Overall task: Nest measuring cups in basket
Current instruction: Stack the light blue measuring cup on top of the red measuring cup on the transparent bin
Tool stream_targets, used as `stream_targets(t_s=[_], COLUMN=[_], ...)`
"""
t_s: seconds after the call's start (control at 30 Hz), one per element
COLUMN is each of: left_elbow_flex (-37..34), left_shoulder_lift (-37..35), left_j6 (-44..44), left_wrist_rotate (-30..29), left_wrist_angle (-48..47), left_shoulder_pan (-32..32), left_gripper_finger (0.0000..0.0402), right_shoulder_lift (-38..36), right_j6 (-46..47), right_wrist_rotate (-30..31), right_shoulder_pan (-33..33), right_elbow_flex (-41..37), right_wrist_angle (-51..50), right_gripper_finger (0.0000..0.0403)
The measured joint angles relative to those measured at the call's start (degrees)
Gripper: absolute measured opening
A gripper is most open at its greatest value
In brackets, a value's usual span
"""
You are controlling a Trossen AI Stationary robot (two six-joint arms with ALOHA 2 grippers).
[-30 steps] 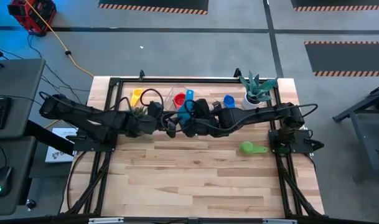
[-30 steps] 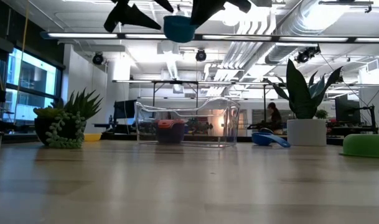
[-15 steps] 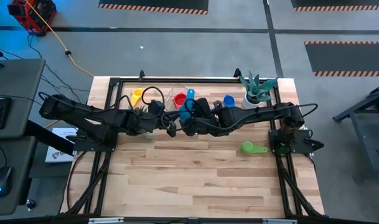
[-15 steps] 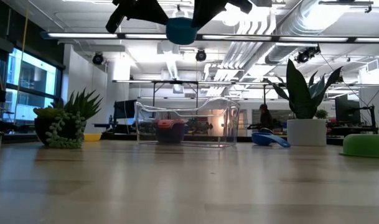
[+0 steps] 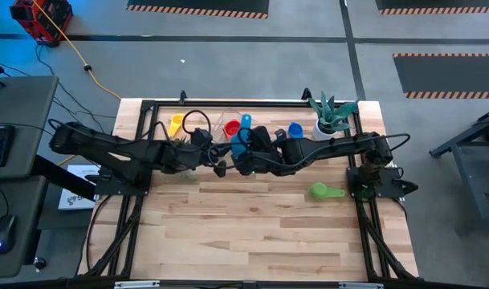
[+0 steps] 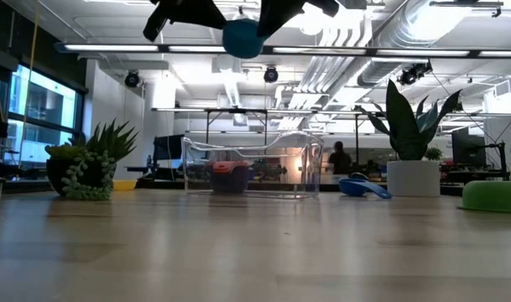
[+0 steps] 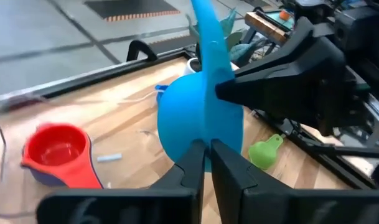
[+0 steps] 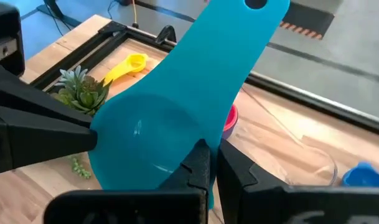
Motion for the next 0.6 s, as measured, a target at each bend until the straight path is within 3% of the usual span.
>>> stream_targets(t_s=[0.27,0.4,0.5,0.6], left_elbow_flex=[0.0,0.06,0.04,0.04], left_shoulder_lift=[-7.6,-14.1,-18.37,-19.9], left_j6=[17.92,22.07,20.58,18.11], left_wrist_rotate=[0.84,1.29,8.13,17.53], left_wrist_angle=[-0.47,-3.89,-6.69,-7.12], left_shoulder_pan=[-0.09,0.41,3.58,7.76], left_gripper_finger=[0.0049,0.006,0.0074,0.0104], right_shoulder_lift=[-0.38,-0.91,-0.89,-0.89], right_j6=[-7.15,-18.81,-32.93,-40.64], right_wrist_rotate=[-1.92,-6.85,-15.97,-24.17], right_shoulder_pan=[-0.67,-1.44,-1.53,-1.27], right_elbow_flex=[0.0,0.0,0.07,0.07], right_wrist_angle=[0.5,0.44,2.4,6.59], right_gripper_finger=[0.0,0.0,0.0,0.0])
